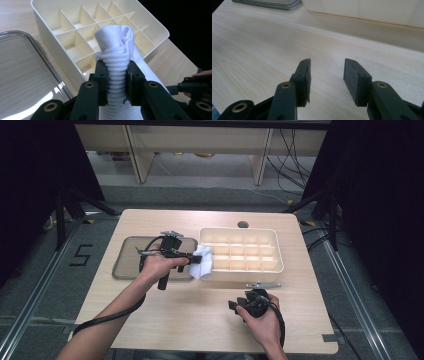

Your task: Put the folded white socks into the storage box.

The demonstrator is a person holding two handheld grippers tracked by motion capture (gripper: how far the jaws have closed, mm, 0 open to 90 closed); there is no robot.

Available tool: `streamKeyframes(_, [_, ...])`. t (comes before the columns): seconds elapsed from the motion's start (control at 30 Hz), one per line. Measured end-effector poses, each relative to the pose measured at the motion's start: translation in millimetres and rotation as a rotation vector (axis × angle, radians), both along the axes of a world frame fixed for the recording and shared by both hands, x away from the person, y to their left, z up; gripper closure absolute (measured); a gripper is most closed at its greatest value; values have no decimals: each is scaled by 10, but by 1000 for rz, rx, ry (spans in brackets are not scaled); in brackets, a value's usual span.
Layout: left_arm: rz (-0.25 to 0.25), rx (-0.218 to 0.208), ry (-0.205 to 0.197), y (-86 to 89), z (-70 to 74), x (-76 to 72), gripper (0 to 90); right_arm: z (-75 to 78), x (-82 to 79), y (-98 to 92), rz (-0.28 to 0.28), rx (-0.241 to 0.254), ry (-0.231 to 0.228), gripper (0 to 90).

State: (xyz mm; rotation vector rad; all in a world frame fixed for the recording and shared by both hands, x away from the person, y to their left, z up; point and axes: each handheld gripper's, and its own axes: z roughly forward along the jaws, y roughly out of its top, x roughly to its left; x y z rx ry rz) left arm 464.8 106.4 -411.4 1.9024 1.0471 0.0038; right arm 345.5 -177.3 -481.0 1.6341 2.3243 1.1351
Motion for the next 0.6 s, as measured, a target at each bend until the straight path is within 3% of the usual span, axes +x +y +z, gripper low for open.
streamKeyframes(0.4, [-8, -3, 3, -141, 8, 113, 740, 5, 0, -9, -4, -9, -3, 576])
streamKeyframes(0.6, [1, 10, -9, -215, 22, 190, 741, 3, -4, -10, -8, 22, 4, 576])
